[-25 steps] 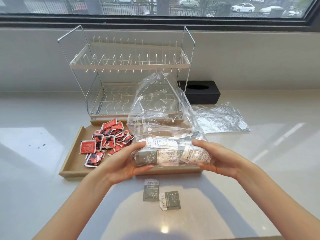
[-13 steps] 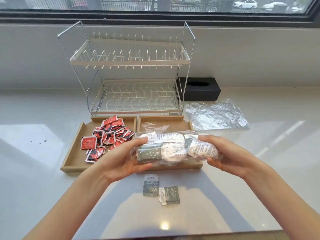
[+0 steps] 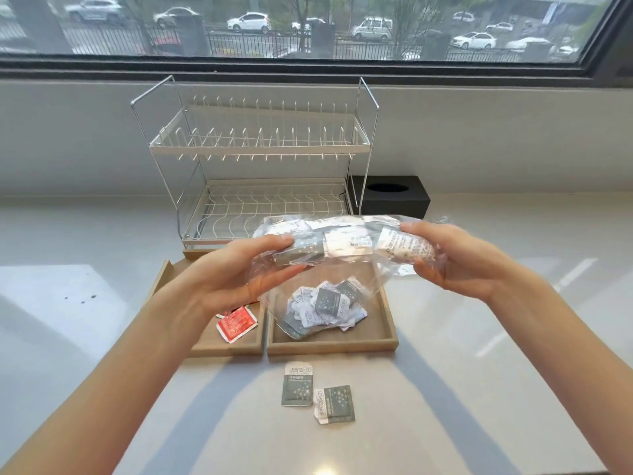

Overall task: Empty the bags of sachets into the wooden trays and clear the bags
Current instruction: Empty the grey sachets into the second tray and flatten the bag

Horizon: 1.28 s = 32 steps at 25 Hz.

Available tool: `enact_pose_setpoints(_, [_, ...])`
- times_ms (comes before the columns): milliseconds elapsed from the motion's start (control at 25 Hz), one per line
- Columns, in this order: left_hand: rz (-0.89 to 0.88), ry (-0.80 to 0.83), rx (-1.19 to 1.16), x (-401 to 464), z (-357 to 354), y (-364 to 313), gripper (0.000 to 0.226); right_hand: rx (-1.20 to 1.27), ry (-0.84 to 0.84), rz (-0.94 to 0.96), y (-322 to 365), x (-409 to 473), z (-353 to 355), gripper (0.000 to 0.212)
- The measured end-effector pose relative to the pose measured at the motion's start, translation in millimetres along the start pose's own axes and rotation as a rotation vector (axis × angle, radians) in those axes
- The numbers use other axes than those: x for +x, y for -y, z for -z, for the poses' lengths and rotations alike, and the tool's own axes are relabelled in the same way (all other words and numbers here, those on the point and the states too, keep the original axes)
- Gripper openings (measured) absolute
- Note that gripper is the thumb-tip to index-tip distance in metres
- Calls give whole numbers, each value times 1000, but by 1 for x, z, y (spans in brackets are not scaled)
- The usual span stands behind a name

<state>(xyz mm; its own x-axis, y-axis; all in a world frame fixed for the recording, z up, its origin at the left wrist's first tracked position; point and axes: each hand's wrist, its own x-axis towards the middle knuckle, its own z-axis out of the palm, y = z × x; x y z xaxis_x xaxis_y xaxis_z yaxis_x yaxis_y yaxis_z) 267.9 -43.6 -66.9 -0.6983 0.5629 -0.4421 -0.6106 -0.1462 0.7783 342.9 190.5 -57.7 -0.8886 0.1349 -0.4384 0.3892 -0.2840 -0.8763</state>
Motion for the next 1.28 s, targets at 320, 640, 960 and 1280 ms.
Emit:
enact_pose_setpoints(320, [42, -62, 23, 6, 4, 1, 28, 30, 1, -48, 2, 5, -7, 13])
enact_pose_setpoints(640, [38, -168, 246, 14, 3, -9, 20, 27, -26, -19, 10, 11, -3, 15])
enact_pose_setpoints(960, [163, -21, 271, 22, 18, -33, 39, -267, 19, -35, 24, 16, 9, 15])
enact_pose_setpoints(1280, [-3, -83, 331, 22, 10, -63, 22, -528, -137, 171, 58, 18, 6, 22])
